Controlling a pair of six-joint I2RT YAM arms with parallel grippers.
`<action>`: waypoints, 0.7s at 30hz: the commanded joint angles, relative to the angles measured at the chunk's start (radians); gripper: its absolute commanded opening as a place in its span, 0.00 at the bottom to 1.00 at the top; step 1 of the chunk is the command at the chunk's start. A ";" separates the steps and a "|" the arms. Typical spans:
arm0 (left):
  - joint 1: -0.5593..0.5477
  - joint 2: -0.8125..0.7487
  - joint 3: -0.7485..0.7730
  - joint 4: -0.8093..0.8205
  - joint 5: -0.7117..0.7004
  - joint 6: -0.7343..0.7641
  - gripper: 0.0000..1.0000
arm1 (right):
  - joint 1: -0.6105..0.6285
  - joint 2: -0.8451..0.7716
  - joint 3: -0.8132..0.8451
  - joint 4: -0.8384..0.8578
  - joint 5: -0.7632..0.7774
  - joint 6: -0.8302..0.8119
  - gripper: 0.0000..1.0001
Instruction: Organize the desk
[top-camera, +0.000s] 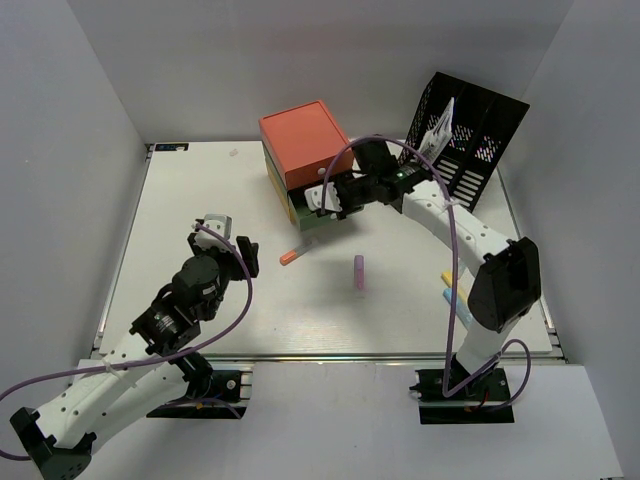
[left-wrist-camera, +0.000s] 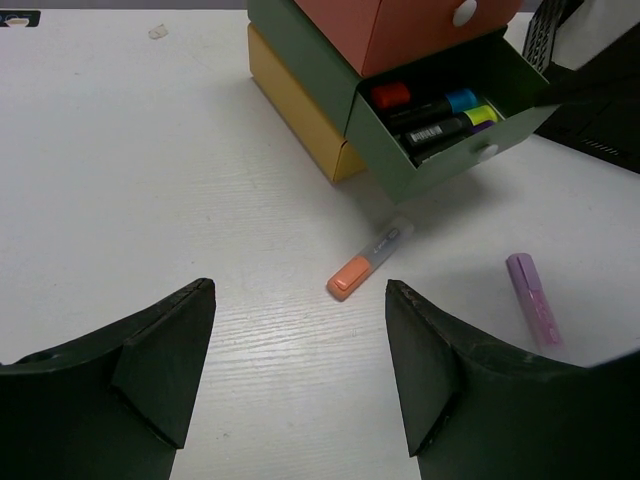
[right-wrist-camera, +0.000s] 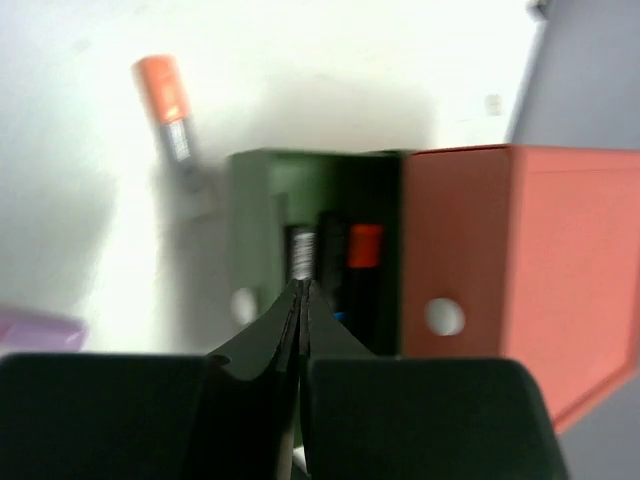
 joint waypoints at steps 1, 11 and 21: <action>-0.006 -0.009 0.000 0.025 0.021 0.004 0.79 | -0.010 0.025 0.025 -0.272 -0.006 -0.184 0.00; -0.006 -0.014 0.000 0.024 0.028 0.004 0.79 | -0.016 0.089 -0.060 0.005 0.246 -0.040 0.00; -0.006 -0.009 0.002 0.025 0.028 0.006 0.79 | -0.016 0.177 -0.086 0.333 0.427 0.073 0.00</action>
